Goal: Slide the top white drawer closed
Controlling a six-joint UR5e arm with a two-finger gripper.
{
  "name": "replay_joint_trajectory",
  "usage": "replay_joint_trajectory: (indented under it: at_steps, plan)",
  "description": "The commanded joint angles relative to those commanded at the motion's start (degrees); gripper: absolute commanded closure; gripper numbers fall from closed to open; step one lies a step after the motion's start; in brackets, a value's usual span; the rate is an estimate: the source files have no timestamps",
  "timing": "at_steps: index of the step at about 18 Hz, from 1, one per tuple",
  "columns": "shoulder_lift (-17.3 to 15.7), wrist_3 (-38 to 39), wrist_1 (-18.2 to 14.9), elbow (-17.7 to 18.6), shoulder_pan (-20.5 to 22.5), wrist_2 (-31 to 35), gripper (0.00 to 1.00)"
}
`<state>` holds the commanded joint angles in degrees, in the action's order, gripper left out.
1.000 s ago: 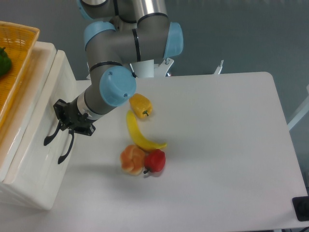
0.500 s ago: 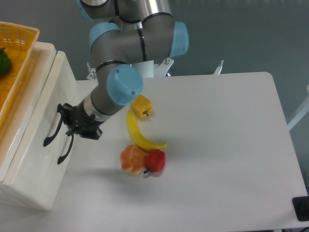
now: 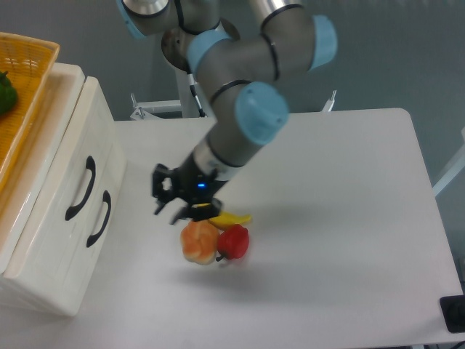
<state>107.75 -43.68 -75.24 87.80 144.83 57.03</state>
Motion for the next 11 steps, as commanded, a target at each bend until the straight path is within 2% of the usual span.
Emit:
replay_joint_trajectory:
  at_steps: [1,6,9,11]
  plan:
    - [0.26,-0.88,0.79,-0.09,0.88,2.19,0.0]
    - [1.58,-9.3,4.04,-0.53,3.87,10.46,0.0]
    - [3.86,-20.88,5.97,-0.53,5.89,13.28,0.0]
    - [5.79,-27.92,8.43,-0.53,6.95,14.51,0.0]
